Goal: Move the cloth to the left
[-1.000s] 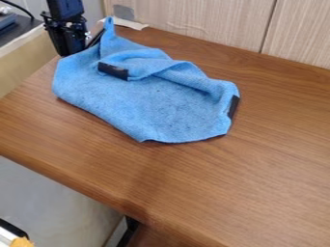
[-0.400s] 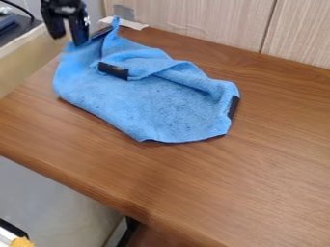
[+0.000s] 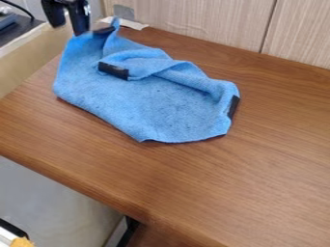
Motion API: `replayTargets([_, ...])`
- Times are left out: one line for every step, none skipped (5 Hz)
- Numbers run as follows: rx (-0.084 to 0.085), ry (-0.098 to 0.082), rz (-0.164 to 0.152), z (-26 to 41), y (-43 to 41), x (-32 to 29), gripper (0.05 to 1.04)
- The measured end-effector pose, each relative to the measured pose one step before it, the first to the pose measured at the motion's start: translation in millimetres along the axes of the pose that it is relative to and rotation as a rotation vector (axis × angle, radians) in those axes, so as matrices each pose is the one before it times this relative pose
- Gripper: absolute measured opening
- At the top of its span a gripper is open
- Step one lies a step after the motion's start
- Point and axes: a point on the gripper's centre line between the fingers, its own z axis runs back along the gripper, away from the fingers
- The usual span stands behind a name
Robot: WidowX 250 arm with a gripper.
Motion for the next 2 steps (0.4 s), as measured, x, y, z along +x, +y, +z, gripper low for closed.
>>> replayTargets([0.0206, -0.0567, -0.0498, 21.67, -14.29, 8.2, 1.001])
replayTargets([0.0102, -0.0236, 0.0008, 11.29, -1.31, -0.98, 1.001])
